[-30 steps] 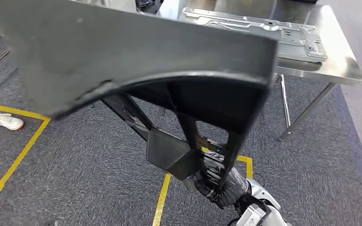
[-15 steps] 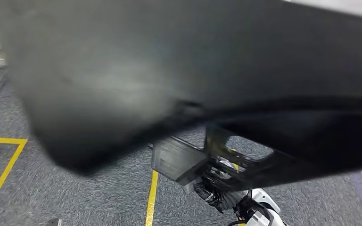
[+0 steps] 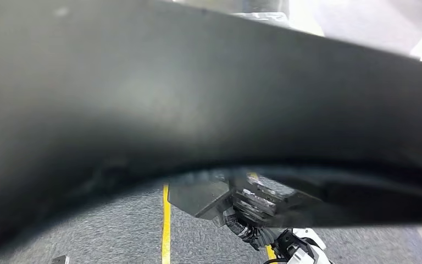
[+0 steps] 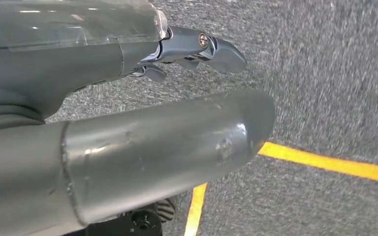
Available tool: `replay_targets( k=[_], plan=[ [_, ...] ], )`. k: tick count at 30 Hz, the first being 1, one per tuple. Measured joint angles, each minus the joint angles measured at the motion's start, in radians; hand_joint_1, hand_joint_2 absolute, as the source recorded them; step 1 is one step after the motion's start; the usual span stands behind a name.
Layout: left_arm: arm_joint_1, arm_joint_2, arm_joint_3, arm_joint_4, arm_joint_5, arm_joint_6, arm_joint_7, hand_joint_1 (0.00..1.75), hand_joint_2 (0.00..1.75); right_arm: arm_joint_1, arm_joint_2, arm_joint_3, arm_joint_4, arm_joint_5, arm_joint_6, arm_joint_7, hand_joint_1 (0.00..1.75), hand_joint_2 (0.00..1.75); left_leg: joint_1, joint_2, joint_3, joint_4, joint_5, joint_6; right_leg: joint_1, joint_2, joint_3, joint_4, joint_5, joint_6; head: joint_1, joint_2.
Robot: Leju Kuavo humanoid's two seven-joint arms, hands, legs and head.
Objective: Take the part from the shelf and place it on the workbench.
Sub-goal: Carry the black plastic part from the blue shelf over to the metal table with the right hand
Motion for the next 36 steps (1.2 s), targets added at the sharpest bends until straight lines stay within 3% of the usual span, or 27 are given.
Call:
replay_targets(
  k=[1, 2, 3, 5, 7, 9, 11, 14, 15, 16, 17, 19, 20, 21, 23, 26, 29, 30, 31, 32, 34, 36],
  plan=[
    [0.001, 0.0, 0.001, 0.0, 0.0, 0.0, 0.0, 0.0, 0.0, 0.003, 0.0, 0.0, 0.0, -0.001, 0.0, 0.0, 1.75, 1.75, 0.0, 0.011, 0.001, 0.001, -0.002, -0.001, -0.003, -0.003, -0.003, 0.003, 0.011, 0.003, 0.0, 0.0],
    [0.001, -0.001, 0.002, 0.0, 0.0, -0.001, 0.0, 0.0, 0.0, 0.005, 0.0, 0.0, 0.0, -0.003, 0.0, 0.001, 1.75, 1.75, 0.001, 0.021, 0.004, 0.001, -0.005, -0.004, -0.005, -0.008, 0.015, -0.034, 0.039, 0.004, 0.0, 0.0],
    [0.0, -0.002, 0.003, 0.0, 0.0, -0.001, 0.0, 0.0, 0.0, 0.006, -0.001, 0.0, 0.0, -0.005, 0.0, 0.001, 1.75, 1.75, 0.001, 0.03, 0.007, 0.002, -0.008, -0.007, -0.007, -0.019, 0.05, -0.102, 0.076, 0.004, 0.0, 0.0],
    [0.0, -0.003, 0.004, 0.0, 0.001, -0.003, 0.0, 0.0, 0.0, 0.006, -0.001, 0.001, 0.0, -0.007, -0.001, 0.001, 1.75, 1.75, -0.002, 0.045, 0.015, 0.004, -0.016, -0.018, -0.001, -0.046, 0.114, -0.224, 0.121, -0.004, 0.0, 0.0],
    [0.0, -0.004, 0.005, 0.0, 0.001, -0.006, 0.002, 0.0, 0.0, 0.007, -0.001, 0.001, 0.001, -0.008, -0.002, 0.001, 1.75, 1.75, -0.006, 0.058, 0.021, 0.002, -0.021, -0.03, 0.007, -0.052, 0.131, -0.261, 0.125, -0.016, 0.0, 0.0],
    [-0.002, -0.005, 0.005, 0.0, 0.001, -0.01, 0.005, 0.0, 0.0, 0.009, -0.001, 0.001, 0.001, -0.008, -0.004, 0.002, 1.75, 1.75, -0.004, 0.065, 0.026, 0.0, -0.025, -0.043, 0.007, -0.036, 0.131, -0.267, 0.129, -0.028, 0.0, 0.0],
    [-0.004, -0.006, 0.006, 0.0, 0.0, -0.017, 0.01, 0.0, 0.0, 0.008, -0.001, 0.001, 0.001, -0.006, -0.006, 0.003, 1.75, 1.75, 0.0, 0.037, 0.014, 0.036, -0.054, -0.051, 0.002, -0.025, 0.138, -0.277, 0.133, -0.043, 0.0, 0.0],
    [0.003, -0.006, 0.008, 0.0, 0.0, -0.031, 0.018, 0.0, 0.0, 0.006, -0.002, 0.001, 0.004, 0.001, -0.006, 0.005, 1.75, 1.75, 0.0, -0.017, -0.076, 0.217, -0.142, -0.055, 0.003, -0.011, 0.142, -0.281, 0.133, -0.057, 0.0, 0.0],
    [0.007, -0.005, 0.01, 0.0, 0.0, -0.035, 0.02, 0.0, 0.0, 0.007, -0.002, 0.001, 0.006, 0.004, -0.006, 0.006, 1.75, 1.75, 0.0, -0.021, -0.104, 0.265, -0.153, -0.055, 0.006, -0.005, 0.142, -0.28, 0.131, -0.06, 0.0, 0.0],
    [0.01, -0.005, 0.011, 0.0, 0.0, -0.038, 0.02, 0.0, 0.0, 0.007, -0.003, 0.001, 0.007, 0.006, -0.006, 0.006, 1.75, 1.75, -0.001, -0.023, -0.118, 0.281, -0.144, -0.053, 0.008, 0.001, 0.142, -0.277, 0.129, -0.061, 0.0, 0.0],
    [0.013, -0.005, 0.012, 0.0, 0.0, -0.041, 0.021, 0.0, 0.0, 0.007, -0.003, 0.001, 0.009, 0.008, -0.006, 0.007, 1.75, 1.75, -0.001, -0.023, -0.112, 0.257, -0.115, -0.05, 0.01, 0.007, 0.143, -0.274, 0.127, -0.061, 0.0, 0.0],
    [0.014, -0.004, 0.013, 0.0, 0.0, -0.043, 0.021, 0.0, 0.0, 0.008, -0.003, 0.001, 0.009, 0.01, -0.006, 0.007, 1.75, 1.75, -0.003, -0.027, -0.061, 0.13, -0.041, -0.039, 0.013, 0.015, 0.146, -0.267, 0.12, -0.059, 0.0, 0.0],
    [0.013, -0.004, 0.013, 0.0, 0.0, -0.044, 0.02, 0.0, 0.0, 0.008, -0.003, 0.001, 0.009, 0.01, -0.006, 0.007, 1.75, 1.75, -0.005, -0.029, -0.035, 0.072, -0.017, -0.034, 0.015, 0.019, 0.147, -0.264, 0.117, -0.056, 0.0, 0.0],
    [0.013, -0.003, 0.013, 0.0, 0.0, -0.044, 0.02, 0.0, 0.0, 0.008, -0.003, 0.001, 0.009, 0.01, -0.006, 0.007, 1.75, 1.75, -0.008, -0.031, -0.019, 0.036, -0.007, -0.029, 0.016, 0.021, 0.146, -0.262, 0.115, -0.052, 0.0, 0.0],
    [0.013, -0.002, 0.014, 0.0, 0.0, -0.044, 0.02, 0.0, 0.0, 0.008, -0.003, 0.001, 0.01, 0.01, -0.006, 0.007, 1.75, 1.75, -0.013, -0.032, -0.013, 0.019, -0.006, -0.022, 0.016, 0.024, 0.144, -0.261, 0.115, -0.041, 0.0, 0.0],
    [0.012, -0.002, 0.014, 0.0, 0.0, -0.045, 0.019, 0.0, 0.0, 0.008, -0.004, 0.001, 0.009, 0.011, -0.007, 0.007, 1.75, 1.75, -0.005, -0.026, -0.005, 0.001, 0.003, -0.004, 0.015, 0.018, 0.135, -0.237, 0.095, -0.025, 0.0, 0.0],
    [0.013, -0.002, 0.015, 0.0, -0.001, -0.05, 0.015, 0.0, 0.0, 0.009, -0.004, 0.001, 0.009, 0.012, -0.009, 0.007, 1.75, 1.75, -0.002, -0.021, 0.0, -0.006, 0.003, 0.006, 0.008, 0.005, 0.048, -0.065, 0.011, -0.012, 0.0, 0.0],
    [0.014, -0.002, 0.015, 0.0, -0.001, -0.052, 0.014, 0.0, 0.0, 0.011, -0.005, 0.001, 0.01, 0.012, -0.01, 0.007, 1.75, 1.75, -0.002, -0.02, 0.001, -0.005, 0.002, 0.005, 0.004, 0.003, 0.016, -0.007, -0.006, -0.008, 0.0, 0.0],
    [0.015, -0.002, 0.015, 0.0, -0.001, -0.053, 0.014, 0.0, 0.0, 0.013, -0.005, 0.001, 0.01, 0.012, -0.01, 0.007, 1.75, 1.75, -0.002, -0.019, 0.002, -0.005, 0.0, 0.004, 0.001, 0.001, -0.002, 0.018, -0.003, -0.005, 0.0, 0.0],
    [0.015, -0.002, 0.015, 0.0, -0.001, -0.055, 0.013, 0.0, 0.0, 0.014, -0.005, 0.001, 0.011, 0.013, -0.01, 0.007, 1.75, 1.75, -0.001, -0.018, 0.006, -0.005, -0.003, 0.002, -0.002, 0.0, 0.002, 0.005, 0.02, -0.003, 0.0, 0.0],
    [0.015, -0.002, 0.015, 0.0, -0.002, -0.056, 0.013, 0.0, 0.0, 0.014, -0.006, 0.001, 0.011, 0.013, -0.01, 0.007, 1.75, 1.75, 0.001, -0.018, 0.018, -0.005, -0.011, -0.006, -0.007, -0.008, 0.062, -0.126, 0.096, -0.002, 0.0, 0.0],
    [0.015, -0.002, 0.015, 0.0, -0.004, -0.056, 0.012, 0.0, 0.0, 0.014, -0.006, 0.001, 0.011, 0.013, -0.011, 0.007, 1.75, 1.75, -0.002, -0.018, 0.026, -0.003, -0.021, -0.019, -0.004, -0.014, 0.119, -0.242, 0.134, -0.007, 0.0, 0.0]
  ],
)
